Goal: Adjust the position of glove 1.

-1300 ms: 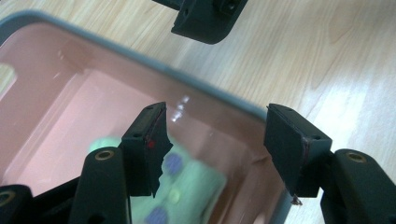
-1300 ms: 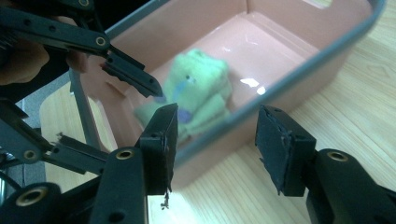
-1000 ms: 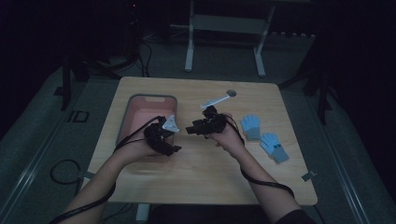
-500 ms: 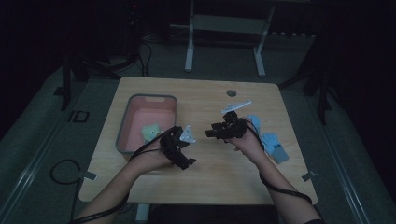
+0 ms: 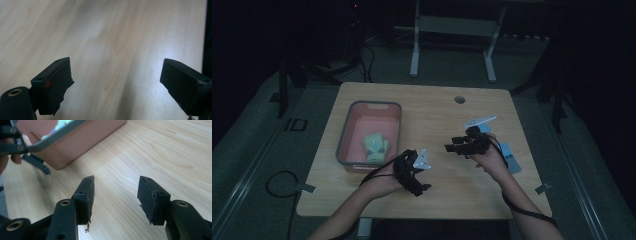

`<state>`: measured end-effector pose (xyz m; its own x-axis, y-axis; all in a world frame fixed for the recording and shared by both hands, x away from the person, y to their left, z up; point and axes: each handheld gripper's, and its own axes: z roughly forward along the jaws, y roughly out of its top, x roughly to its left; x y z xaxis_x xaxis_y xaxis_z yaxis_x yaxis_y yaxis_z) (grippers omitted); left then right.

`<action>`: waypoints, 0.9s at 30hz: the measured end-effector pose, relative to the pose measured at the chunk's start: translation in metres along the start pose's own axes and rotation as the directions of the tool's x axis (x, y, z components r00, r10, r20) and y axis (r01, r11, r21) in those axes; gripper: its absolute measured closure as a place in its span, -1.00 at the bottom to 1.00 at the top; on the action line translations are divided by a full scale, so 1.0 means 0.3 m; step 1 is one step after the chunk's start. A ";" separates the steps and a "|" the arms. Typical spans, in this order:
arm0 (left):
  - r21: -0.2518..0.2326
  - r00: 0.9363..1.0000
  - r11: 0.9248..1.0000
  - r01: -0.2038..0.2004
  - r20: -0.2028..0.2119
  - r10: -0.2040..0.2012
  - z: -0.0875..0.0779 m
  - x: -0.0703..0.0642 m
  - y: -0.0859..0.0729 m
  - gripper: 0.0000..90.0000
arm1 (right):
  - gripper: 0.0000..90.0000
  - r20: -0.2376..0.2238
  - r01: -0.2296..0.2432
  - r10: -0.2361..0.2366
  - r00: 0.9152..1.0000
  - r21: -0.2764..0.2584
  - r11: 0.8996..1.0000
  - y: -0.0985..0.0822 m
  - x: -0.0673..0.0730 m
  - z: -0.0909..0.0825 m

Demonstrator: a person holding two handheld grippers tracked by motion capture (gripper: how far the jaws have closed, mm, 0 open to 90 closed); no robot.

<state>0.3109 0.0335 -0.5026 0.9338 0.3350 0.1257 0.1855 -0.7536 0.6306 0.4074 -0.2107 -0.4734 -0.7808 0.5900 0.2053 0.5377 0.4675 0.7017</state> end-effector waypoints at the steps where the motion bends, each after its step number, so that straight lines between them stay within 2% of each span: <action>1: 0.010 1.000 1.000 -0.011 -0.001 0.011 0.010 -0.009 -0.003 -0.76 | 0.05 0.006 -0.002 0.002 1.000 -0.004 1.000 -0.011 -0.007 -0.003; 4: 0.030 0.999 0.999 -0.033 0.000 0.033 0.037 -0.031 -0.016 -0.76 | 0.05 0.023 0.002 -0.001 1.000 -0.003 1.000 -0.043 -0.029 -0.015; 9: 0.017 1.000 1.000 -0.007 0.009 0.007 0.071 -0.039 -0.044 -0.76 | 0.05 0.053 0.006 -0.006 0.999 -0.006 1.000 -0.091 -0.055 -0.041; 12: 0.021 1.000 1.000 -0.006 0.011 0.006 0.095 -0.042 -0.063 -0.76 | 0.03 0.101 0.018 -0.018 0.995 0.003 1.000 -0.116 -0.065 -0.056; 18: -0.004 0.999 0.999 0.048 0.018 -0.048 0.115 -0.038 -0.101 -0.76 | 0.04 0.131 0.007 -0.005 0.991 -0.010 1.000 -0.158 -0.105 -0.100; 27: -0.054 0.996 0.994 0.093 0.015 -0.092 0.117 -0.045 -0.125 -0.76 | 0.07 0.198 -0.030 0.033 0.980 -0.018 0.999 -0.223 -0.179 -0.157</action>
<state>0.3020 0.0374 -0.5548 0.9171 0.3948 0.0556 0.2549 -0.6878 0.6797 0.3983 -0.3045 -0.4992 -0.6839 0.7241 0.0891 0.5555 0.4376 0.7071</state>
